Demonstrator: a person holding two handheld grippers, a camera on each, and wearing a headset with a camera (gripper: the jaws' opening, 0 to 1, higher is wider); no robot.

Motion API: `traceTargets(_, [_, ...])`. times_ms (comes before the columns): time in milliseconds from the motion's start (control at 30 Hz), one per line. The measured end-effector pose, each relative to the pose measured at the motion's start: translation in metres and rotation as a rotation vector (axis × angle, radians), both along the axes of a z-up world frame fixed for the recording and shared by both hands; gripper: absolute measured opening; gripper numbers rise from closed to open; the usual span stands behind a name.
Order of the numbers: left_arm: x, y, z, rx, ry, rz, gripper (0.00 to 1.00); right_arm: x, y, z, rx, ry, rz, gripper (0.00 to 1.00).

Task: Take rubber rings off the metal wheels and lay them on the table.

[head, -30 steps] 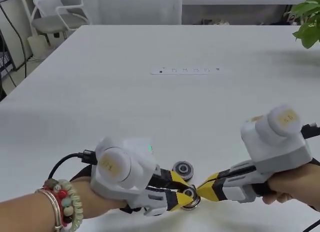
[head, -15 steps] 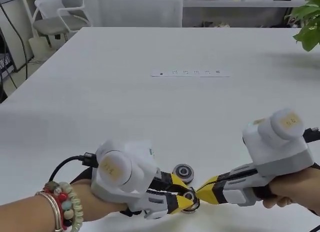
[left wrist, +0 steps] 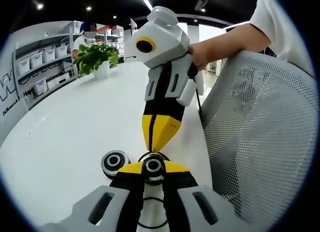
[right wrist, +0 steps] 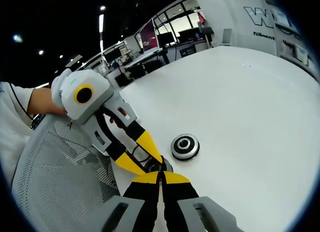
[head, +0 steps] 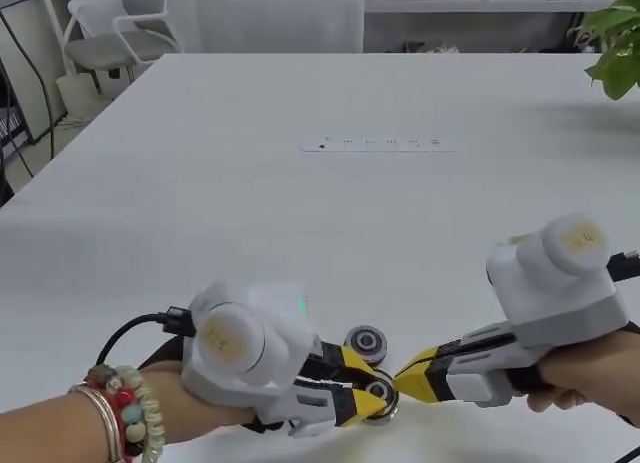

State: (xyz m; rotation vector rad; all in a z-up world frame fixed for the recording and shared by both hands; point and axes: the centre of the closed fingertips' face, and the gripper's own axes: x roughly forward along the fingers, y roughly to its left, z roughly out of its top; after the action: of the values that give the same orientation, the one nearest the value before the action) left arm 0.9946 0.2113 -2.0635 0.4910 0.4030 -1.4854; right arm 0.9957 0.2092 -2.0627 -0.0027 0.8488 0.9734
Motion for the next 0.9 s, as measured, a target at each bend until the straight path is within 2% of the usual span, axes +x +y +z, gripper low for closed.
traceTargets(67, [0.000,0.000,0.000,-0.001,0.006,0.007,0.08,-0.001,-0.002,-0.002,-0.013,0.003,0.001,0.00])
traceTargets(233, [0.000,0.000,0.000,0.020,0.001,-0.005,0.08,0.000,-0.002,0.000,0.006,0.019,-0.014,0.00])
traceTargets(500, [-0.001,0.004,0.001,0.044,-0.024,-0.033,0.08,0.000,-0.002,0.002,0.014,0.020,-0.020,0.00])
traceTargets(600, [0.002,0.002,0.013,0.006,-0.023,-0.026,0.08,0.000,-0.002,0.003,0.019,0.023,-0.026,0.00])
traceTargets(767, [0.010,0.000,0.039,-0.093,0.009,0.020,0.16,0.002,-0.002,0.008,0.036,0.022,-0.039,0.00])
traceTargets(867, [0.013,0.002,0.054,-0.127,-0.003,0.020,0.17,0.002,-0.002,0.011,0.049,0.023,-0.048,0.00])
traceTargets(900, [0.015,0.002,0.058,-0.135,-0.005,0.022,0.21,0.003,-0.002,0.011,0.050,0.022,-0.050,0.00])
